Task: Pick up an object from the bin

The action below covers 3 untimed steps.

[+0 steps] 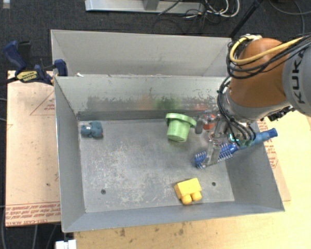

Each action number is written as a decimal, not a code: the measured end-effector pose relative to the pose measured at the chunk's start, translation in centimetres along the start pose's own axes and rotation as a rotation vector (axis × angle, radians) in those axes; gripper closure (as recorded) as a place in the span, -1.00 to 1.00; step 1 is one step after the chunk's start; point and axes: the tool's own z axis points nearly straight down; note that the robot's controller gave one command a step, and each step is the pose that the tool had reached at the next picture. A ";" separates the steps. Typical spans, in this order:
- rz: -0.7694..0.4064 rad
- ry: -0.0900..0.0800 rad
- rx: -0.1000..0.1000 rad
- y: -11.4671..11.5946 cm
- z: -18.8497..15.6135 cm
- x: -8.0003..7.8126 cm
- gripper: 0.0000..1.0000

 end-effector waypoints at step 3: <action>-0.756 -0.009 -0.005 -9.4 12.2 -5.9 -1.00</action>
Offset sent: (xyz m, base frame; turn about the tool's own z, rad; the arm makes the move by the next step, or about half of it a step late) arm -0.0586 -0.0232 0.0337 -0.1816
